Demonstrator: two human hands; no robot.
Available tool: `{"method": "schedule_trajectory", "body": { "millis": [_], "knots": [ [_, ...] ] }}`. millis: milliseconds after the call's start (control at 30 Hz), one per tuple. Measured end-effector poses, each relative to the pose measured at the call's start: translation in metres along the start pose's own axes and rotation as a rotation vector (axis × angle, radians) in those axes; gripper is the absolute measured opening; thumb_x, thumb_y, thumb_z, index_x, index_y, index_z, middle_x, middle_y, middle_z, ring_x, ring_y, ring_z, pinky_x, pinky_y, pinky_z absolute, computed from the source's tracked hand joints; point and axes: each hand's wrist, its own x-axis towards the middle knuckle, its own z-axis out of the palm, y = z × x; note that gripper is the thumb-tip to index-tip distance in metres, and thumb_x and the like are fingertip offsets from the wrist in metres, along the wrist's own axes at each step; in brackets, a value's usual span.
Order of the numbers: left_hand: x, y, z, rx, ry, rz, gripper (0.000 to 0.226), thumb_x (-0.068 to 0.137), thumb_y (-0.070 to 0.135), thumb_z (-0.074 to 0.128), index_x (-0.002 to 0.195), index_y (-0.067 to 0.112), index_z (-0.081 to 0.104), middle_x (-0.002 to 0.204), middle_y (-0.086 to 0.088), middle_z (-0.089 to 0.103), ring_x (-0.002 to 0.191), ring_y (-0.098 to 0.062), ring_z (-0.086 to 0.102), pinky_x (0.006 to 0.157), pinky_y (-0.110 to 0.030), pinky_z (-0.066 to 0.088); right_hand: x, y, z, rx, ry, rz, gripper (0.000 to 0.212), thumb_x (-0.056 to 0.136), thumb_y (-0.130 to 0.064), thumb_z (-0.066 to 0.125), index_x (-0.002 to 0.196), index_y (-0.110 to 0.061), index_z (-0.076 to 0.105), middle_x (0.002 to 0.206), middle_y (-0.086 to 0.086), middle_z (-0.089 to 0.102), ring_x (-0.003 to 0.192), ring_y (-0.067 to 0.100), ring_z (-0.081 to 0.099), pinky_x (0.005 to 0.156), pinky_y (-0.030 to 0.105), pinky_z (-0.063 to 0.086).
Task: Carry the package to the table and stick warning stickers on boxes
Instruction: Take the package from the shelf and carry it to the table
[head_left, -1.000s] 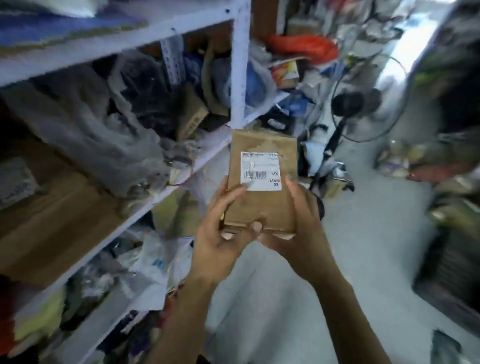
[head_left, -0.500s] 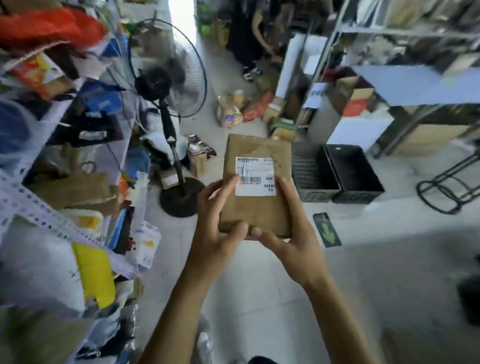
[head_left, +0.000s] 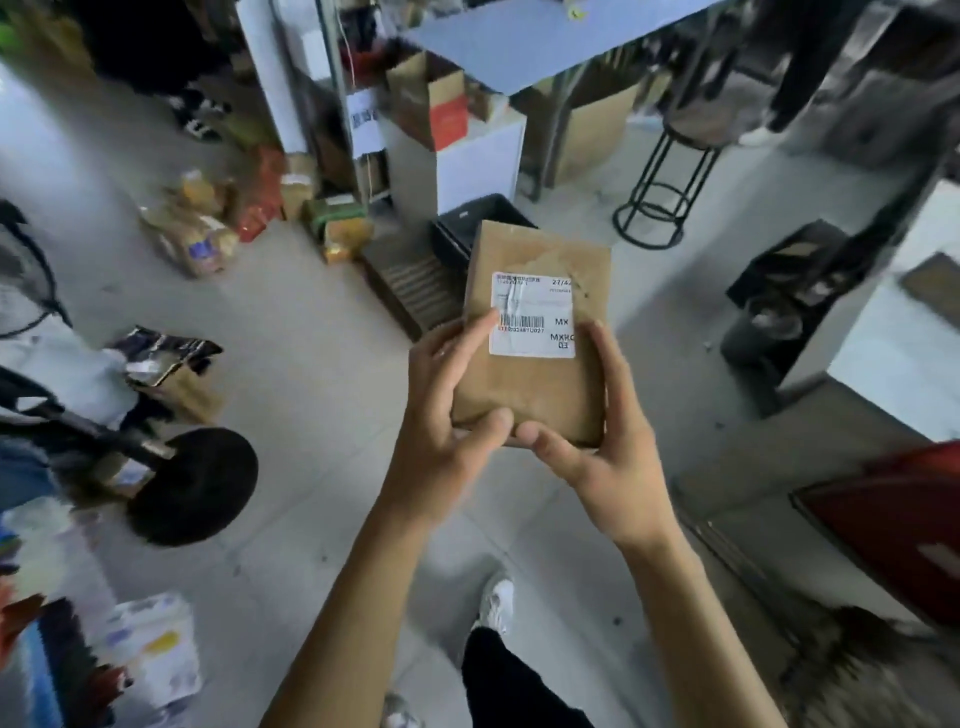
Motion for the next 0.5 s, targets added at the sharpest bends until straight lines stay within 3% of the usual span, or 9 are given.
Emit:
{"method": "schedule_trajectory", "body": {
  "millis": [167,300,433,500],
  "knots": [
    [0.070,-0.011,0.047,0.044,-0.068,0.007,0.070,0.077,0.003,0.056,0.141,0.030,0.047,0.142,0.000,0.036,0.138,-0.005,0.039,0.105,-0.032,0.050,0.055,0.024,-0.047,-0.040,0.078,-0.009,0.100,0.073,-0.042,0.082,0.154,-0.023,0.027,0.161,-0.003,0.033,0.148,0.006,0.030,0.119,0.041,0.033],
    [0.121,-0.015,0.078,0.004,-0.099,0.008,0.069,0.079,0.005,0.057,0.142,0.031,0.048,0.143,0.002,0.035,0.140,-0.011,0.037,0.098,-0.047,0.055,0.099,0.037,-0.078,-0.024,0.103,-0.011,0.100,0.073,-0.042,0.083,0.154,-0.024,0.027,0.161,-0.004,0.032,0.148,0.005,0.029,0.120,0.042,0.032],
    [0.177,-0.019,0.107,0.031,-0.134,0.029,0.069,0.077,0.004,0.056,0.140,0.030,0.048,0.143,0.002,0.038,0.139,-0.008,0.039,0.102,-0.045,0.052,0.141,0.049,-0.102,0.001,0.175,0.026,0.103,0.073,-0.041,0.083,0.155,-0.026,0.023,0.158,-0.010,0.036,0.144,0.001,0.035,0.117,0.038,0.038],
    [0.207,-0.022,0.125,0.046,-0.159,0.040,0.070,0.076,-0.001,0.054,0.141,0.024,0.048,0.144,-0.002,0.039,0.138,-0.003,0.038,0.105,-0.029,0.048,0.166,0.056,-0.114,0.021,0.212,0.049,0.106,0.072,-0.039,0.083,0.155,-0.029,0.018,0.153,-0.016,0.040,0.139,-0.005,0.040,0.113,0.030,0.041]
  ]
}}
